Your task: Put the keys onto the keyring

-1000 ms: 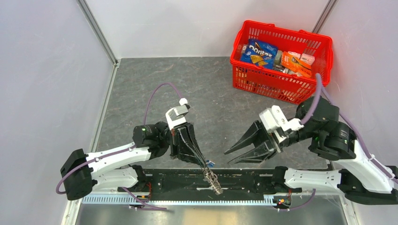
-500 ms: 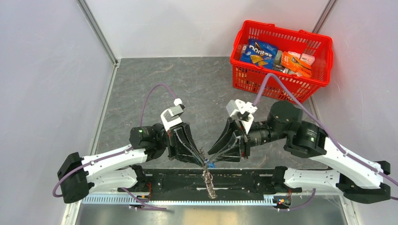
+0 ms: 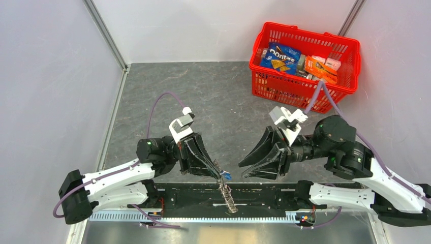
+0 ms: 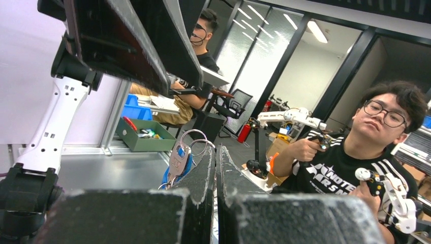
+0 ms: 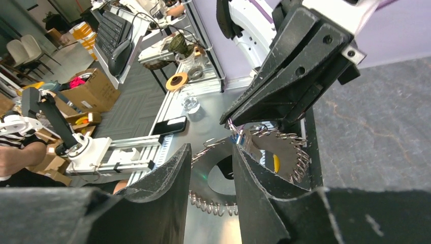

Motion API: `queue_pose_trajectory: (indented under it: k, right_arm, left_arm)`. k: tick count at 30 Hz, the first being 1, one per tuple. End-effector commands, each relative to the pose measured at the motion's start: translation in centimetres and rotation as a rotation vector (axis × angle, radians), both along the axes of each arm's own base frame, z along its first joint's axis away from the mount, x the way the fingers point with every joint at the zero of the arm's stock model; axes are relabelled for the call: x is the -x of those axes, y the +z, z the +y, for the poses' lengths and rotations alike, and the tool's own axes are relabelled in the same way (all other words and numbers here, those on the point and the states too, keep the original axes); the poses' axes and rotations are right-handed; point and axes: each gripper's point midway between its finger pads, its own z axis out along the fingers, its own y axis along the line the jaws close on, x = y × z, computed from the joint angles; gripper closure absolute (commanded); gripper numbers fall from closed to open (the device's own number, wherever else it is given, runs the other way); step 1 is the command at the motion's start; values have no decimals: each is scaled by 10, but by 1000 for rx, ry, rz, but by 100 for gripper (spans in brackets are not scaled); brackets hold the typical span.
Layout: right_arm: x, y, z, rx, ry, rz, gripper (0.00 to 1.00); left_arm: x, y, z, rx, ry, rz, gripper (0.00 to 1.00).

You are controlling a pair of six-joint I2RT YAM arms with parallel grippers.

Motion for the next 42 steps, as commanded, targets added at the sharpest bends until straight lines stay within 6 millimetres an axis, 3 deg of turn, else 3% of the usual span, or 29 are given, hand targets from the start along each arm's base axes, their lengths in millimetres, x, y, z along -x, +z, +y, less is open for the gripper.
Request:
queue_pose_trajectory:
  k: [1, 12, 25, 42]
  right_arm:
    - [2, -12, 12, 39, 39, 72, 57]
    - [6, -21, 16, 43, 67, 117, 57]
    - [4, -26, -4, 87, 3, 90, 56]
    - [8, -20, 11, 71, 72, 109, 57]
  left_arm:
    - [-6, 15, 3, 78, 96, -28, 98]
    - [-13, 16, 0, 75, 140, -12, 98]
    - [-14, 16, 1, 66, 170, -22, 98]
    - [-19, 17, -1, 62, 200, -11, 98]
